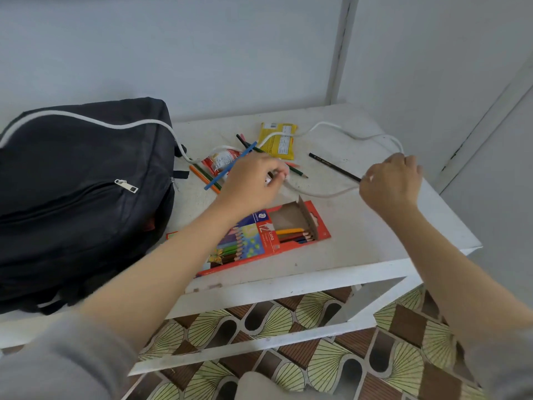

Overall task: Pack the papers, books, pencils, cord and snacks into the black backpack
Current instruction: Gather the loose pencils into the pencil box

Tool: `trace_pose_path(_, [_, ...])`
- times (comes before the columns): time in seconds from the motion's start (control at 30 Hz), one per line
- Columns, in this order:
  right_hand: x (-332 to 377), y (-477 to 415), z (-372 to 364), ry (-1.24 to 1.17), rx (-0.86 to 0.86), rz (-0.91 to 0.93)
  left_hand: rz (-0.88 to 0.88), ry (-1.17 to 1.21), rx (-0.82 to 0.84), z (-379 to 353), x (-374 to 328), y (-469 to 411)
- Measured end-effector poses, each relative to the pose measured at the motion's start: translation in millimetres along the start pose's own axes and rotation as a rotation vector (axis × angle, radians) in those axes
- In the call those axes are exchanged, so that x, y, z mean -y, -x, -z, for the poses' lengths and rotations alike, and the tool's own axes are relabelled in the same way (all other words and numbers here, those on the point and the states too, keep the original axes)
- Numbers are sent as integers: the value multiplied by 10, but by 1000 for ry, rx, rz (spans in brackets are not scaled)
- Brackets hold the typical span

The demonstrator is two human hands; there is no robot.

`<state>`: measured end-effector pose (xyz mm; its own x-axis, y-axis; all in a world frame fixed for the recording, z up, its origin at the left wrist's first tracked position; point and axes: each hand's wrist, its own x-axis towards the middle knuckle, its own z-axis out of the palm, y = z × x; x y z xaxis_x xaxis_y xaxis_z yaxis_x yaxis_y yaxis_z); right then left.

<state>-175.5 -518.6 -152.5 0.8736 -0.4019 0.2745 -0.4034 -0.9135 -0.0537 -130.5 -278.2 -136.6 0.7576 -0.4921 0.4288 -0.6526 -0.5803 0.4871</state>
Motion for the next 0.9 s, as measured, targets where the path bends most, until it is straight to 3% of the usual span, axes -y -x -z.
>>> trace_pose_path(0.07, [-14, -113, 24, 157, 125, -5, 13, -44, 26, -34, 26, -221])
trace_pose_path(0.2, [26, -223, -13, 205, 93, 54, 10, -183, 114, -176, 101, -584])
trace_pose_path(0.27, [23, -197, -30, -16, -18, 63, 6, -227, 185, -265, 108, -699])
trace_pose_path(0.47, [54, 52, 218, -1055, -211, -80, 9, -368, 441, -475, 70, -866])
trace_pose_path(0.6, [63, 267, 499, -1365, -376, -134, 20, -389, 449, -567, 122, -948])
trace_pose_path(0.7, [95, 435, 666, -1521, -417, -155, 55, -140, 229, -588, 112, -1014])
trace_pose_path(0.83, [176, 653, 687, -1559, -273, -131, -12, 420, -418, -242, -269, -1029])
trace_pose_path(0.9, [216, 738, 610, -1503, -246, -122, -16, 595, -606, 25, -477, -941])
